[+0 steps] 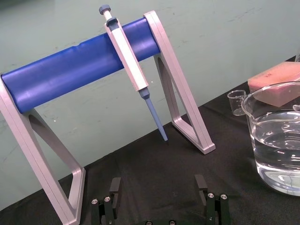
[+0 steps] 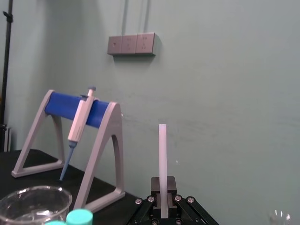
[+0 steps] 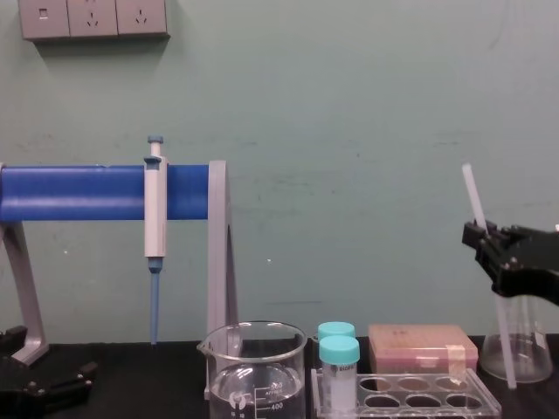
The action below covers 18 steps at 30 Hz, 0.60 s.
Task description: Pick up the stirring rod with one hand, then place it down.
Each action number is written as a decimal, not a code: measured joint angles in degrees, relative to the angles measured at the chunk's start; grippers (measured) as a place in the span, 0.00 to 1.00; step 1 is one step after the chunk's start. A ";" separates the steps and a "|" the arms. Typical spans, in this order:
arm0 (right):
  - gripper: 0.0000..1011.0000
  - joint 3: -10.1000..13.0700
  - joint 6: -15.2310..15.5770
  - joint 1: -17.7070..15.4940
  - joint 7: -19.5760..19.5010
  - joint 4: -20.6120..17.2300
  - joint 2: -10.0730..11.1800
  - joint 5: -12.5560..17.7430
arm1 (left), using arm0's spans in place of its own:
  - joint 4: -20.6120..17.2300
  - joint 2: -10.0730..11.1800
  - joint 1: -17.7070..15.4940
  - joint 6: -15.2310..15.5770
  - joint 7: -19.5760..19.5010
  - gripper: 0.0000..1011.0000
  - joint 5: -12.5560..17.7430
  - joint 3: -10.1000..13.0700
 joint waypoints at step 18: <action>0.07 1.46 0.96 -1.39 -1.79 -0.68 -1.35 -2.24 | 0.00 0.00 0.00 0.00 0.00 0.99 0.00 0.00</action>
